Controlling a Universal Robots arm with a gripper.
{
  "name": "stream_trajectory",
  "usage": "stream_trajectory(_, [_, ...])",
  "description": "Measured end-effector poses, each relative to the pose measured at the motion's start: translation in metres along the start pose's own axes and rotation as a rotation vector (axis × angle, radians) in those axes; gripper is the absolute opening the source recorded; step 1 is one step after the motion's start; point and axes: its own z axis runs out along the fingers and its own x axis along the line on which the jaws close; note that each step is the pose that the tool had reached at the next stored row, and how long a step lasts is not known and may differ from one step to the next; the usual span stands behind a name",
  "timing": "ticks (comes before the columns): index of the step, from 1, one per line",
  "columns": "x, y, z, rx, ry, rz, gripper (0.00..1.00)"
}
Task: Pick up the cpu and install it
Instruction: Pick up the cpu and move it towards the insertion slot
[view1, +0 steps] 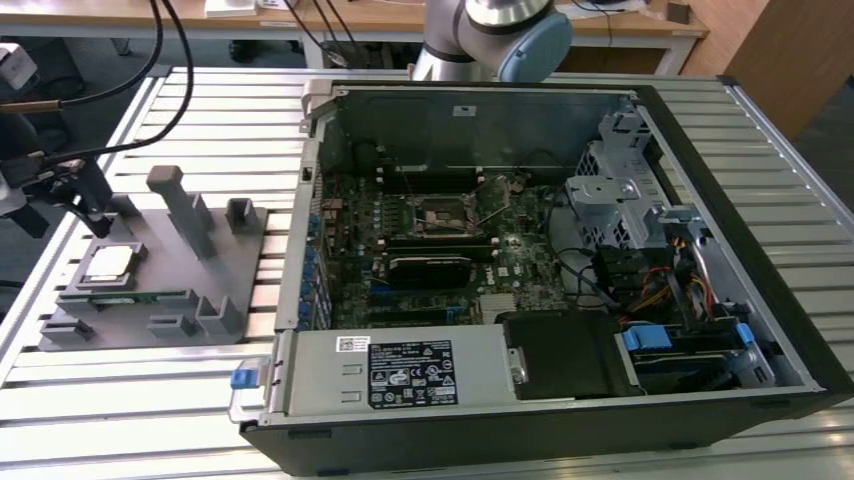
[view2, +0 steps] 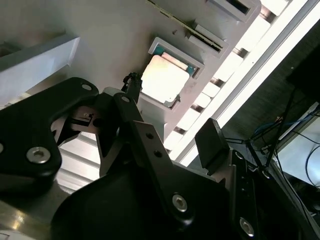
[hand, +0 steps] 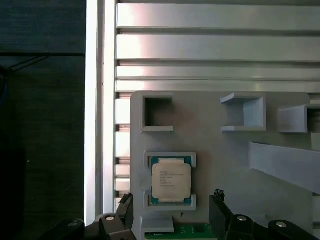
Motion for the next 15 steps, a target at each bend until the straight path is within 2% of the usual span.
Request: stream_trajectory(15, [0.0005, -0.0011, 0.0271, 0.0024, 0.0001, -0.002, 0.7])
